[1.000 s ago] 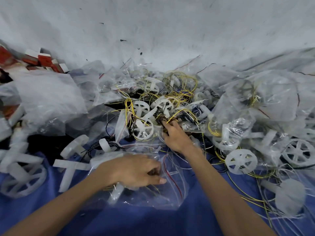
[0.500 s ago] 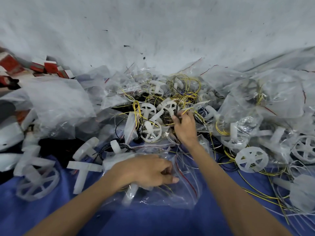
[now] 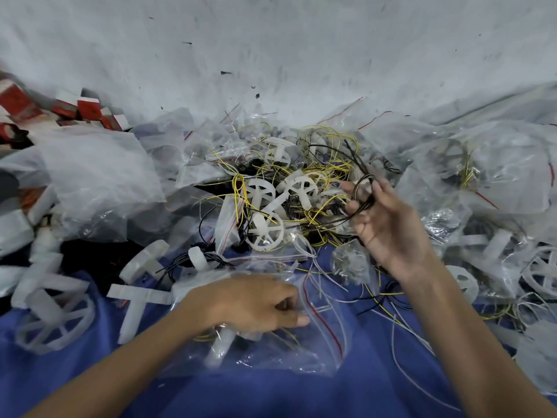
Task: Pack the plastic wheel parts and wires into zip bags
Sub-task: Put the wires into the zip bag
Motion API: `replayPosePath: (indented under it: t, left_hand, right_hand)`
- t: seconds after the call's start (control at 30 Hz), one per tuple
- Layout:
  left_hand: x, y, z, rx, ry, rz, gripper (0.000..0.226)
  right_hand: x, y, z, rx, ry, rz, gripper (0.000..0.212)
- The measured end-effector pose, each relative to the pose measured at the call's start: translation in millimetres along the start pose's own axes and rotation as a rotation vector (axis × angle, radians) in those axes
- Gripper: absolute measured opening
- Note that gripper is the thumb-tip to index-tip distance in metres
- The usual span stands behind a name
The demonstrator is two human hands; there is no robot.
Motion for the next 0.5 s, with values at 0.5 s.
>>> replayPosePath:
  t: [0.5]
  left_hand:
    - [-49, 71, -26, -0.639, -0.175, 0.408, 0.018]
  right_hand:
    - [-9, 11, -15, -1.138, -0.248, -0.02, 0.022]
Point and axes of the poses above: each hand's wrist, its own x-axis towards the middle knuckle, its own y-axis out of the back of the hand, z = x × y, the point moved 1 cm from there along x, towards the middle knuckle, and after that the axes turned 7 degrees about -z, right-handed, at the moved point
